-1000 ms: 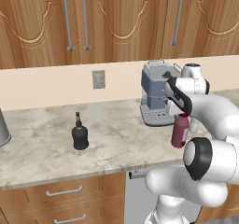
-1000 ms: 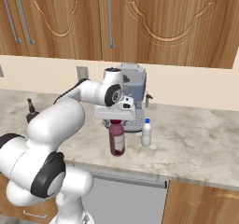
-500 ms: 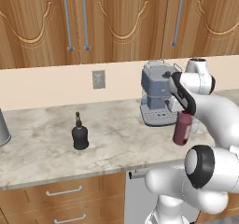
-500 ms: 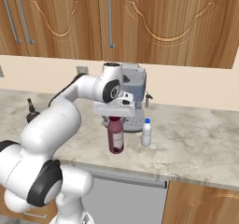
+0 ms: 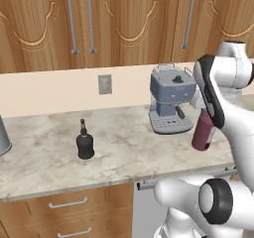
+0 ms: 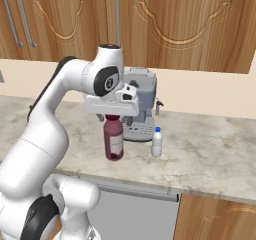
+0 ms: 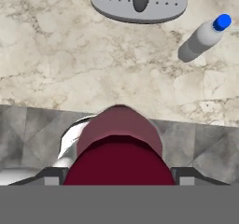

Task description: Place the drinks on the dining counter in a tight cluster.

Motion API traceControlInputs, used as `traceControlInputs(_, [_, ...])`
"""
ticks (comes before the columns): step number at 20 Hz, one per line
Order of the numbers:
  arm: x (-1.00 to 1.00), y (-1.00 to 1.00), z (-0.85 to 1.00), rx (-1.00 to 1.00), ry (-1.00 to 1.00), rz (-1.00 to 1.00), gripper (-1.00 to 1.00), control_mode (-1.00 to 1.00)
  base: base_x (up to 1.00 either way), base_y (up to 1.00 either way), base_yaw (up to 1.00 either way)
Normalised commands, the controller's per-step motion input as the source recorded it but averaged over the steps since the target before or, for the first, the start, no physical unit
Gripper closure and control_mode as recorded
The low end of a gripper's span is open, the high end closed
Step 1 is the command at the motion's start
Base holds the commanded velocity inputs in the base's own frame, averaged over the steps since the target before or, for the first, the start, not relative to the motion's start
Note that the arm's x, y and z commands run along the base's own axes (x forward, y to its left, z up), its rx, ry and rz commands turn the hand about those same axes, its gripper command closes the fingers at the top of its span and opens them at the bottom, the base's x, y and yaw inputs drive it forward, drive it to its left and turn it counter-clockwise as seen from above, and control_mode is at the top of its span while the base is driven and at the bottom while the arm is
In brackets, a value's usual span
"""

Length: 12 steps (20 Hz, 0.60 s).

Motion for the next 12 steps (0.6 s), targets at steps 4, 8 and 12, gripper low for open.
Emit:
traceControlInputs(4, [-0.46,0.46,0.34,0.08,-0.06,0.02,1.00,-1.00,0.00,0.00,0.00])
traceControlInputs(8, [-0.36,0.40,0.19,0.05,-0.07,0.00,1.00,-1.00,0.00,0.00,0.00])
traceControlInputs(12, [-0.33,0.31,0.18,0.01,-0.04,0.00,1.00,-1.00,0.00,0.00,0.00])
